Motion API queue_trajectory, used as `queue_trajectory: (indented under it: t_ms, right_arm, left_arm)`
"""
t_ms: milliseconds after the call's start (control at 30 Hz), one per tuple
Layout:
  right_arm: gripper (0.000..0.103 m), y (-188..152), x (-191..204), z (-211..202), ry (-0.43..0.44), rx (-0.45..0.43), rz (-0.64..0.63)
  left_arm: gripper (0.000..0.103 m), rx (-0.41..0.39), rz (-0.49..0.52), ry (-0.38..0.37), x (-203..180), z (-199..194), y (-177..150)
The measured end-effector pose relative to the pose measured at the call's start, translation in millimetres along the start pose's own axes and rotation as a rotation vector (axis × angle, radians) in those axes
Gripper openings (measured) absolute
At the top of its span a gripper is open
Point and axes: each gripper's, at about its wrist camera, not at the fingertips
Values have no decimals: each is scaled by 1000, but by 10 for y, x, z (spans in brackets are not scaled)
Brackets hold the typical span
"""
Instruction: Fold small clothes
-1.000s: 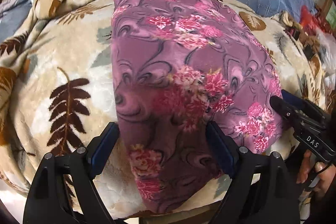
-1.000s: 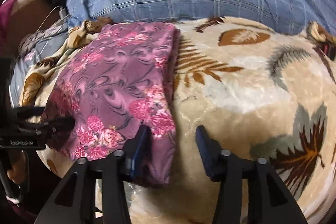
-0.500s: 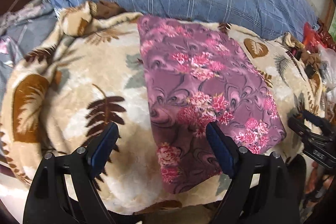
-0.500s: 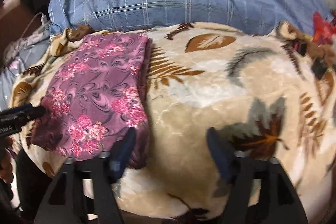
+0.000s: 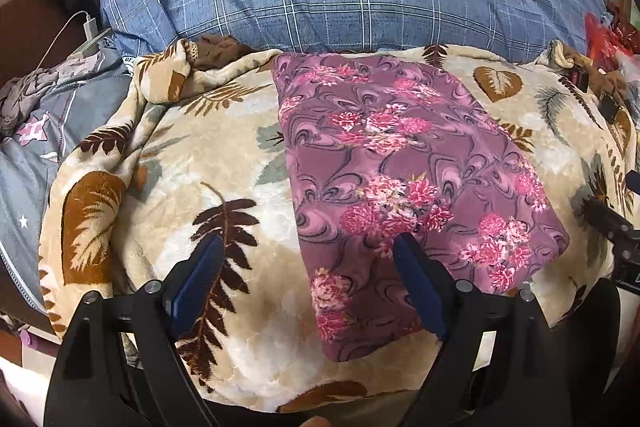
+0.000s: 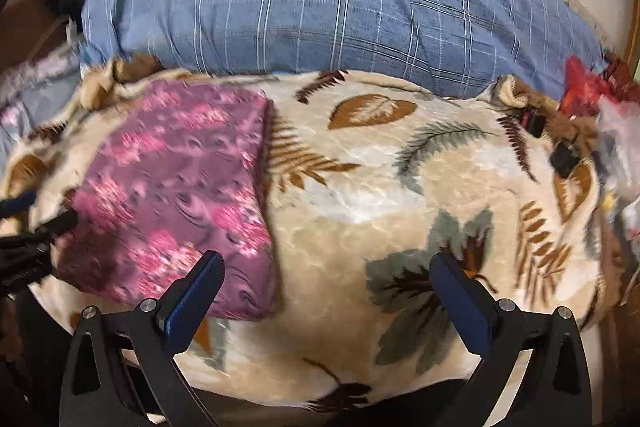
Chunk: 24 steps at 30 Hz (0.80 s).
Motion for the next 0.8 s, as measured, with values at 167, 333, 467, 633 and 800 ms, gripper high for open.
queue_trajectory:
  t_ms: [167,333,467,633,800]
  right_arm:
    - [103,-10,35,30,13,6,-16]
    - [103,-11,41,34,19,10,-19]
    - [103,-10,44,28,13,8,-28]
    - [103,-28,27,5,7,0,-28]
    - [103,-45,-2,6,8,6,-27]
  left_arm:
    - [87,3,36,-10,-51,-18,-47]
    - [87,12,33,-23,-71,-30,-74]
    - [87,13,38,-29,-95,-49,-82]
    - [87,4,41,-44,-121,-100,-90]
    - [87,6,49,-73,-142,-137,-119]
Point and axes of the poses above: each gripper's, at about its wrist camera, not at the fingertips, and z roughly the way its jaws point, x to its left, y to its top, and after that the axes turned 15 degrees about -z, right-handed
